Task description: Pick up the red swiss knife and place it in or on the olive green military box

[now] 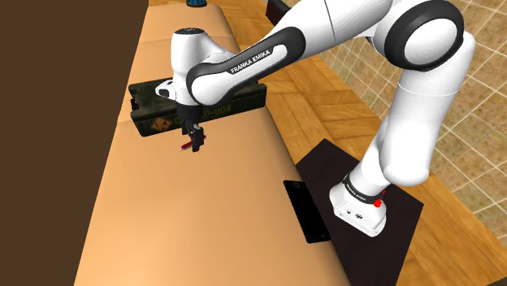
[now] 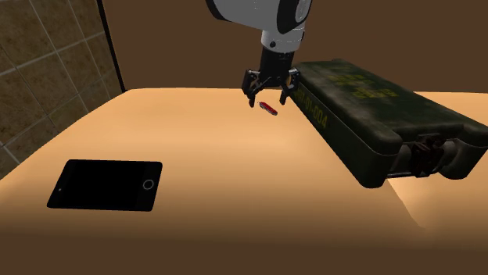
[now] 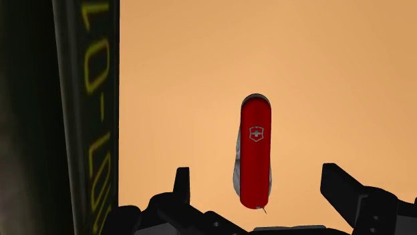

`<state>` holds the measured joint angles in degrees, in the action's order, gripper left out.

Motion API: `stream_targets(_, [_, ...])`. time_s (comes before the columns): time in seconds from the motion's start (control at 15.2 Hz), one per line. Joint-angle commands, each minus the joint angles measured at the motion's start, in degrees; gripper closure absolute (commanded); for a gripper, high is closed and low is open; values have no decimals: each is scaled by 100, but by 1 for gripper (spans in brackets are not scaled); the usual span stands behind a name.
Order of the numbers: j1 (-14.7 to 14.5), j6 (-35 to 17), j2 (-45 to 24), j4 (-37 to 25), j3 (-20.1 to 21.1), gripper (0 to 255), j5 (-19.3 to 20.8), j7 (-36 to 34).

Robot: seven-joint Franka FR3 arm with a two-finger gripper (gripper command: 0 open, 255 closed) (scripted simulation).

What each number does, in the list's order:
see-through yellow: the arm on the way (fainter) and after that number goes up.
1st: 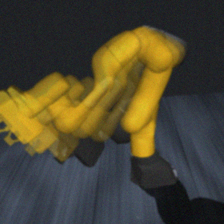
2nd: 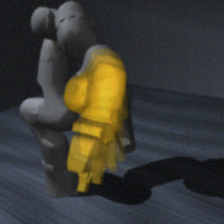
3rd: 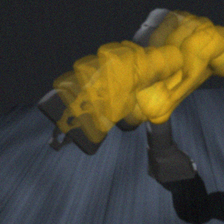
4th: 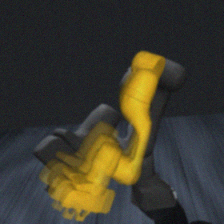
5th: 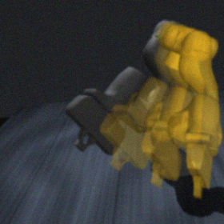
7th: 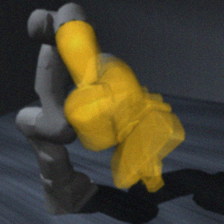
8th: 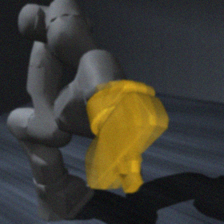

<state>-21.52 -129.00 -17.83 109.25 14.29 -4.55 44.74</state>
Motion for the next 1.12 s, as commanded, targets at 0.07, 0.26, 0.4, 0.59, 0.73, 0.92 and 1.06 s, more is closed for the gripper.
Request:
stream_targets(0.07, [0, -1, 0, 1, 0, 0, 0, 0])
stream_targets(0.26, [0, -1, 0, 1, 0, 255, 0, 0])
stream_targets(0.4, [3, -7, 6, 12, 0, 255, -3, 5])
stream_targets(0.59, [6, -9, 16, 25, 0, 255, -6, 8])
stream_targets(0.73, [0, -2, -1, 1, 0, 255, 0, 1])
stream_targets(0.92, [11, 196, 115, -84, 8, 255, -19, -7])
stream_targets(1.06, [17, 330, 185, -150, 13, 255, -30, -13])
